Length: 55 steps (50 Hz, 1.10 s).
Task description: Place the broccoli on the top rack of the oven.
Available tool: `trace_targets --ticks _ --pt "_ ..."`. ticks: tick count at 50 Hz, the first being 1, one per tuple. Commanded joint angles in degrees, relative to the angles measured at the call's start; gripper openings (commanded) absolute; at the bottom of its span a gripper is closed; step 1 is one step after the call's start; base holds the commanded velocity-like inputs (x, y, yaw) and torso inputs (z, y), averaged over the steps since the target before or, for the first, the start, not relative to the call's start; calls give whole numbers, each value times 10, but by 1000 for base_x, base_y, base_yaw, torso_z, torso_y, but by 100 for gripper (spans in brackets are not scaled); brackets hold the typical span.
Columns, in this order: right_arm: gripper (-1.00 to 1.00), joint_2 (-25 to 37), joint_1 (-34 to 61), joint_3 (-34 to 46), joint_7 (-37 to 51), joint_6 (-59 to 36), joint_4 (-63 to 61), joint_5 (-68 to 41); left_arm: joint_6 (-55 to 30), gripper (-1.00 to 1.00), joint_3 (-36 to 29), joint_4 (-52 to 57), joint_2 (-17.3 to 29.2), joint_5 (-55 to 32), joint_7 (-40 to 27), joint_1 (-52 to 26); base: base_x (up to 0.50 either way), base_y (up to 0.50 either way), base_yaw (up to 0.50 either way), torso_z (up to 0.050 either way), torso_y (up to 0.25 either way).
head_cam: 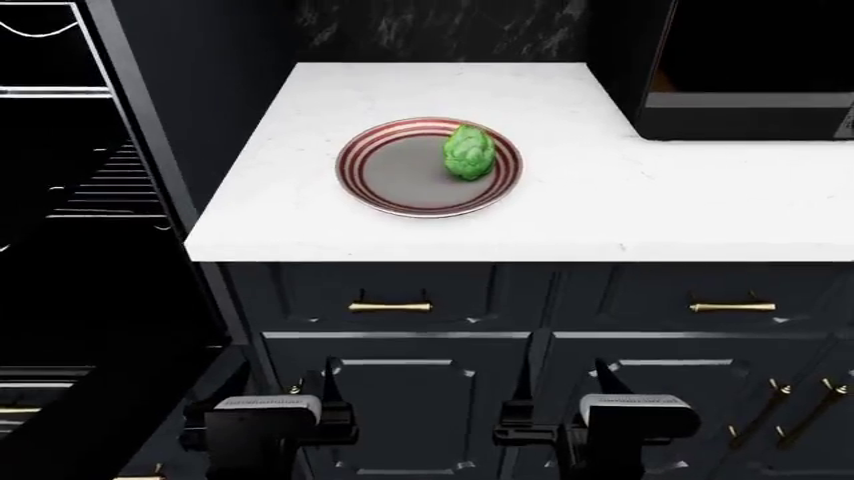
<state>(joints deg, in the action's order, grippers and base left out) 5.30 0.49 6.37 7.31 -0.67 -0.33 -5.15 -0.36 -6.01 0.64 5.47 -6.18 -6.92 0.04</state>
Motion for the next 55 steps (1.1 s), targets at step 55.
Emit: trace_targets --ticks 55 --pt "100 297 444 -84 588 -679 -511 -916 -842 100 217 510 35 -601 -325 -350 6 0 0 22 0"
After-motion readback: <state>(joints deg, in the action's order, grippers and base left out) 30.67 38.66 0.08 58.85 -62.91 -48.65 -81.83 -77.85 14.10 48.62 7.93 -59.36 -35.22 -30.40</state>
